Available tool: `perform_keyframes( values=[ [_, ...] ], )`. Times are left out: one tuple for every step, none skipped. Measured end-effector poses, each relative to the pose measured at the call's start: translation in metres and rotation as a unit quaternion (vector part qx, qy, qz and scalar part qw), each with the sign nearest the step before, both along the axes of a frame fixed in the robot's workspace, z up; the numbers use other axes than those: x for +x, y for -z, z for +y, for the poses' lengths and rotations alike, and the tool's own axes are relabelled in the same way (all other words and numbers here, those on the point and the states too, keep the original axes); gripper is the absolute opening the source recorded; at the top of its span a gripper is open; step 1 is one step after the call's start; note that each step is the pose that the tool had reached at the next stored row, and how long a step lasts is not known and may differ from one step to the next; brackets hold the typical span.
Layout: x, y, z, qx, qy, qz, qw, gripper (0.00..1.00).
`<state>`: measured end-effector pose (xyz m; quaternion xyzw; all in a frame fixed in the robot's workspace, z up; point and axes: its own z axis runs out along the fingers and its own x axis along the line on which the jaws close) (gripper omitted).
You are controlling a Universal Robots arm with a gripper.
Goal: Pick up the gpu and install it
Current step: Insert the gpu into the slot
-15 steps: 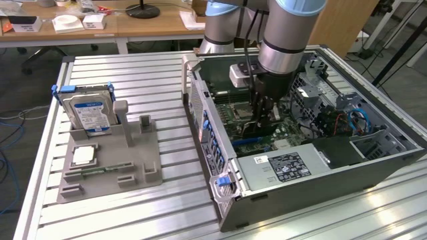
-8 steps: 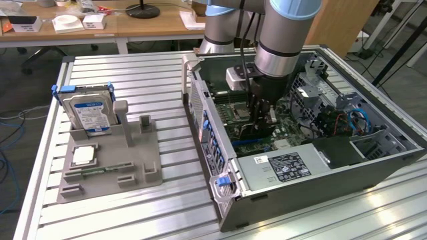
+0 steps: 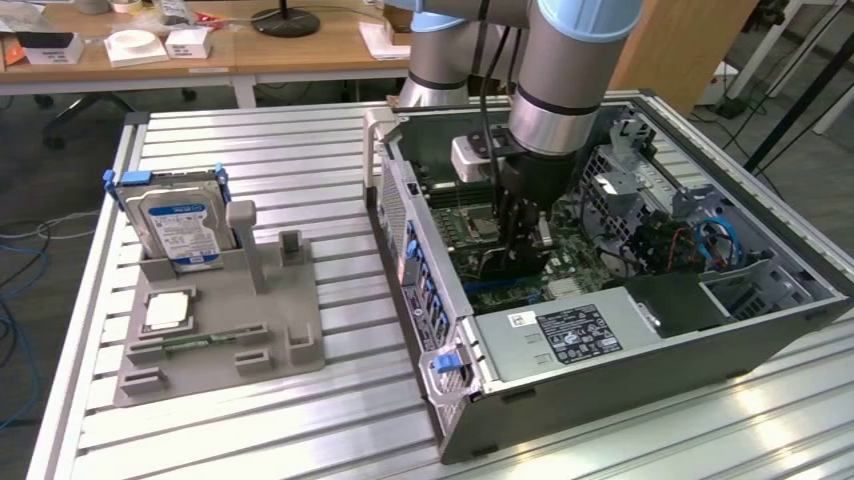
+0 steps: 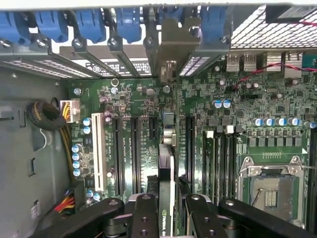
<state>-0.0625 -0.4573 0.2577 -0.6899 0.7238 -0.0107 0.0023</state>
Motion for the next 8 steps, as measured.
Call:
perform_keyframes(
  values=[
    [0.0,-0.0007,0.0,0.0,0.0,-0.0001,1.0,0.26],
    [0.0,-0.0015,0.0,-0.0001,0.0,-0.0001,1.0,0.26],
    [0.0,-0.0021,0.0,-0.0001,0.0,-0.0001,1.0,0.26],
    [0.0,-0.0028,0.0,0.0,0.0,-0.0001,1.0,0.26],
    [0.0,-0.0031,0.0,0.0,0.0,-0.0001,1.0,0.26],
    [0.0001,-0.0033,0.0,0.0,0.0,-0.0001,1.0,0.26],
    [0.0,-0.0034,0.0,0.0,0.0,-0.0001,1.0,0.26],
    [0.0001,-0.0035,0.0,-0.0001,0.0,-0.0001,1.0,0.26]
  ],
)
